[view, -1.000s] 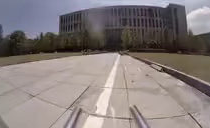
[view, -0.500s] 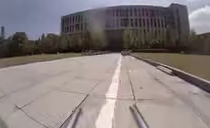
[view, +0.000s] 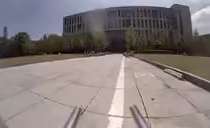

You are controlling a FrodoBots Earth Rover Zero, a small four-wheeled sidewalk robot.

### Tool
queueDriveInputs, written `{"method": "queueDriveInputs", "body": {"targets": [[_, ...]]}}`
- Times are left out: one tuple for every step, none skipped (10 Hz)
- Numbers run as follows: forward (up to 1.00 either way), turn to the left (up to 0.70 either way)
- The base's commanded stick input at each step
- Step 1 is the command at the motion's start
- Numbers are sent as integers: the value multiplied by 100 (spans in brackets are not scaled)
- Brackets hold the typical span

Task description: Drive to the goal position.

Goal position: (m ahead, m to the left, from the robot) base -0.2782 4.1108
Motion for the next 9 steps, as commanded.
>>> {"method": "queueDriveInputs", "body": {"targets": [[70,3],[70,3],[70,3],[70,3],[70,3],[70,3],[70,3],[70,3],[70,3]]}}
